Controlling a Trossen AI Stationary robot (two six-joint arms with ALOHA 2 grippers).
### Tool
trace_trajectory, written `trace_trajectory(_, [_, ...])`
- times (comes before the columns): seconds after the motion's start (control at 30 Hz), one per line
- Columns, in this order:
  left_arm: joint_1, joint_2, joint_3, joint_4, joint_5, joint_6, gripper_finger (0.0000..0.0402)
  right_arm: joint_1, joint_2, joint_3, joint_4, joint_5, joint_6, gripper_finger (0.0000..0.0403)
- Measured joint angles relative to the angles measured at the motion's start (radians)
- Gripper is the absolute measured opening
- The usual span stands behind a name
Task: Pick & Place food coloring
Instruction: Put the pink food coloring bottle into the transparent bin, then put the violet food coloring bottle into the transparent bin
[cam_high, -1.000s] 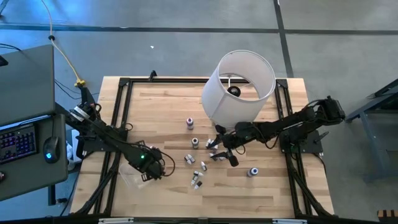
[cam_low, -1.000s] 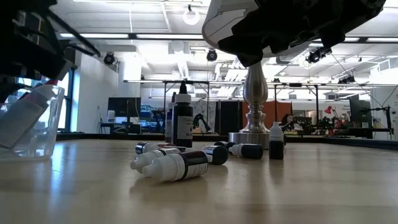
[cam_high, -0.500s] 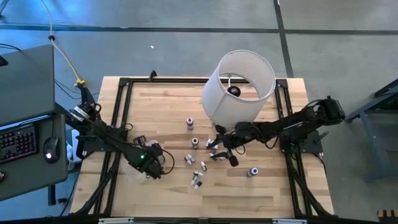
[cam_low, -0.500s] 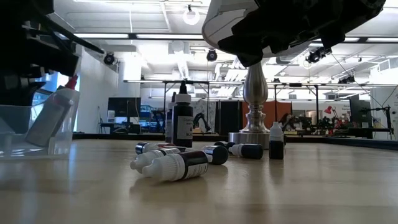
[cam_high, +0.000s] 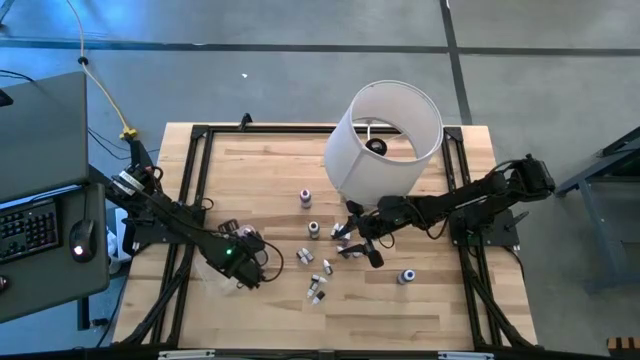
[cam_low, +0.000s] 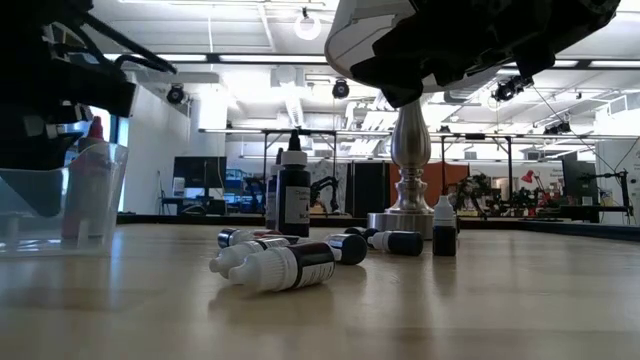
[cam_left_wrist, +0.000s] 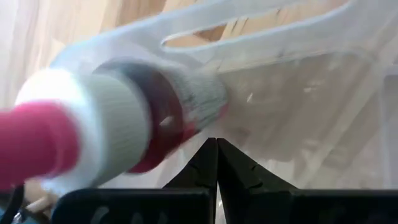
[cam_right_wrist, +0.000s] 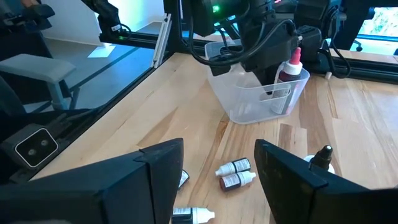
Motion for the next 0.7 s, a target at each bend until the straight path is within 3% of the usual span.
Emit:
trace_trajectory(0.17, [-0.001,-0.023,0.055,-0.089,0.002,0.001,0.0000,0.000,0.000,0.000,0.001,0.007,-0.001,0.0192])
trace_trajectory(0.33, [-0.001,-0.085,0.192,-0.225,-0.048,0.045,0.0000,0.000,0.000,0.000,0.016,0.101,-0.001,0.0192])
trace_trajectory(0.53, [-0.024,-0.187,0.382,-0.396,-0.320,0.053,0.0000,0.000,0.019,-0.001,0.060,0.159,0.055,0.0192])
trace_trajectory(0.63, [-0.035,-0.257,0.402,-0.440,-0.483,0.035,0.0000,0.006,0.056,0.000,0.097,0.152,0.091,0.0192])
trace_trajectory(0.7, [-0.032,-0.312,0.387,-0.441,-0.516,0.027,0.0000,0.010,0.085,0.000,0.133,0.164,0.113,0.0192])
